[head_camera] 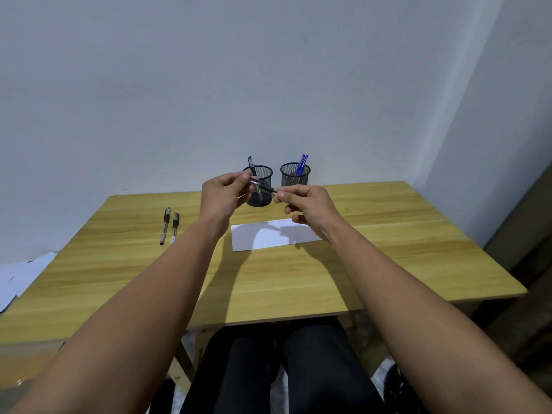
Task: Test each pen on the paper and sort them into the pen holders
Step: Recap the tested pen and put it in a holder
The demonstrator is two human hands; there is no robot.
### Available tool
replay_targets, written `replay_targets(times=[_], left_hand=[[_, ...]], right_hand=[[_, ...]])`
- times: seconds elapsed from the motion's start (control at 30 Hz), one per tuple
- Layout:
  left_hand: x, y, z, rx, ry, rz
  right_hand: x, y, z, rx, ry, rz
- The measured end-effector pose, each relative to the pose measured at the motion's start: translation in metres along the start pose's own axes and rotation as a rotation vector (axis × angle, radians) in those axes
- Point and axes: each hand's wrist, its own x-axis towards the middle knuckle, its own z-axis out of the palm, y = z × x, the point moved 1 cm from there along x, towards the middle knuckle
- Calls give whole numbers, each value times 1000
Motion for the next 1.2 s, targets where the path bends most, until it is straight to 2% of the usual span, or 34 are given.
replay_targets(times=[0.2, 0.4, 0.5, 0.6, 0.67, 0.73, 0.87, 1.0, 1.1, 1.2], left_hand=[[9, -23, -3, 168, 68, -87], [34, -34, 0, 253, 101, -68], [48, -31, -2, 360, 30, -53], [67, -23, 1, 291, -24, 0], [88, -27, -1, 344, 48, 57], [103, -36, -4, 490, 98, 85], [125, -61, -8, 711, 64, 43], [148, -86, -9, 834, 49, -16], [152, -97, -6, 977, 68, 37], [153, -99, -5, 973, 86, 88]], right_hand=[[8, 15, 1, -27, -29, -18], [27, 29, 5, -60, 2, -39], [44, 19, -3, -310, -92, -31], [73, 1, -3, -612, -207, -23], [95, -17, 0, -665, -107, -72], [116, -33, 3, -595, 33, -119], [161, -45, 10, -513, 175, -228], [189, -39, 26, -627, 216, -266], [198, -25, 34, -768, 211, -217], [200, -9, 38, -876, 191, -173]])
